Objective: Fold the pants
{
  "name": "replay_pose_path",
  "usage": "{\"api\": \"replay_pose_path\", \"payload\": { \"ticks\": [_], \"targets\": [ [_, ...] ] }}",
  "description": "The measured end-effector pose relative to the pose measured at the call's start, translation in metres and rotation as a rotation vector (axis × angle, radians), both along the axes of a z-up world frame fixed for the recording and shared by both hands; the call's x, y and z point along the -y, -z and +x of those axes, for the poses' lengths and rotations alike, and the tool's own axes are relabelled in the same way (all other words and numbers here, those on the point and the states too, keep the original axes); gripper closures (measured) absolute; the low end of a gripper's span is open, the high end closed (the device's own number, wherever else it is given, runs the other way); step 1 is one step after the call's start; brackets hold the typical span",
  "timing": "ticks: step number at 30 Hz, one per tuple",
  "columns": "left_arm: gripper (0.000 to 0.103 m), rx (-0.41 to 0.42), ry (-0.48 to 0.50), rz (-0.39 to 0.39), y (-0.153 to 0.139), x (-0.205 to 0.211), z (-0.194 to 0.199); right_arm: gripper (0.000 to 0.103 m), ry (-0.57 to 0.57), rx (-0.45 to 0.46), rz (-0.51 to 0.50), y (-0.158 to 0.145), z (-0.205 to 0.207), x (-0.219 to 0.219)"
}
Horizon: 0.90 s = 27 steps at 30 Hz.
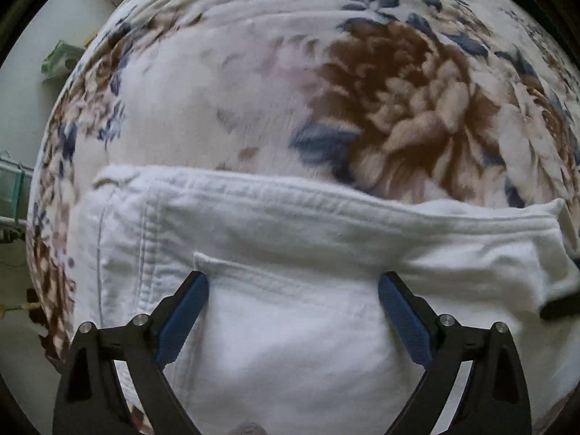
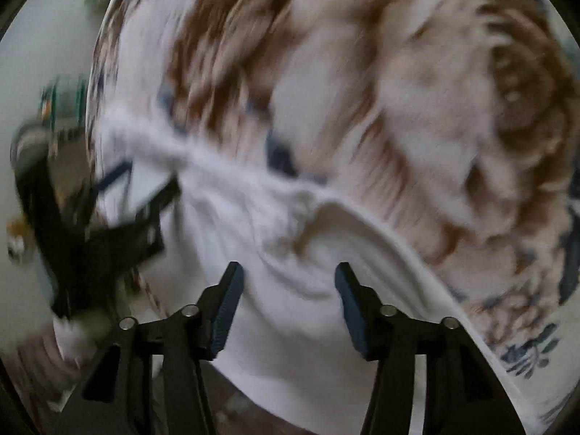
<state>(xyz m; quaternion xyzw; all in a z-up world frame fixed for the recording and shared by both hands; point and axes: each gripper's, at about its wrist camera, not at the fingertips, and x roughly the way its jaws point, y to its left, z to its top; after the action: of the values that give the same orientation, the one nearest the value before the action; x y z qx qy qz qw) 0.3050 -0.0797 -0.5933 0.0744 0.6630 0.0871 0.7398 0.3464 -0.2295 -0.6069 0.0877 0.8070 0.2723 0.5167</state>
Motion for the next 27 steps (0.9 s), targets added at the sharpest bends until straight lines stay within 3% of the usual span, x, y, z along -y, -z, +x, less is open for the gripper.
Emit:
{"api": "replay_pose_path", "payload": {
  "ticks": [2,5,7,9,10,12,14,18,22,24,27],
  "targets": [
    [0.004,-0.003,-0.002,-0.001,0.0,-0.003,-0.001,0.057,-0.073,-0.036,0.034,-0.003,-0.013,0.002],
    [0.004,-0.019,-0.013,0.002,-0.001,-0.004,0.0,0.057,-0.082,-0.082,0.114,-0.006,-0.022,0.012],
    [0.004,-0.026,-0.018,0.005,-0.001,-0.004,0.001,0.057,-0.038,-0.035,0.059,0.001,-0.011,0.022],
    [0.004,-0.029,-0.02,0.009,-0.001,-0.003,0.003,0.057,0.045,-0.02,0.068,0.009,-0.002,0.033],
    [0.004,-0.029,-0.017,0.011,0.0,-0.002,0.003,0.065,0.073,-0.028,0.102,0.014,0.003,0.033],
    [0.003,-0.031,-0.003,0.012,0.0,-0.001,0.002,0.093,0.061,-0.011,0.095,0.014,0.008,0.029],
    [0.0,-0.029,0.006,-0.003,0.0,0.005,0.001,0.093,0.107,0.009,0.078,0.006,0.012,0.035],
    [0.0,-0.04,0.008,-0.037,0.004,-0.004,0.001,0.094,0.329,-0.015,0.136,-0.008,0.024,0.092],
    [0.0,-0.062,-0.011,-0.042,-0.001,-0.007,0.003,0.094,0.529,0.051,0.007,-0.022,0.031,0.155],
    [0.0,-0.049,-0.024,-0.055,-0.013,-0.004,0.0,0.092,0.548,0.114,0.007,-0.046,0.032,0.166],
    [0.0,0.001,-0.017,-0.056,-0.033,0.002,0.001,0.091,0.493,0.126,0.132,-0.073,0.022,0.135]
  ]
}}
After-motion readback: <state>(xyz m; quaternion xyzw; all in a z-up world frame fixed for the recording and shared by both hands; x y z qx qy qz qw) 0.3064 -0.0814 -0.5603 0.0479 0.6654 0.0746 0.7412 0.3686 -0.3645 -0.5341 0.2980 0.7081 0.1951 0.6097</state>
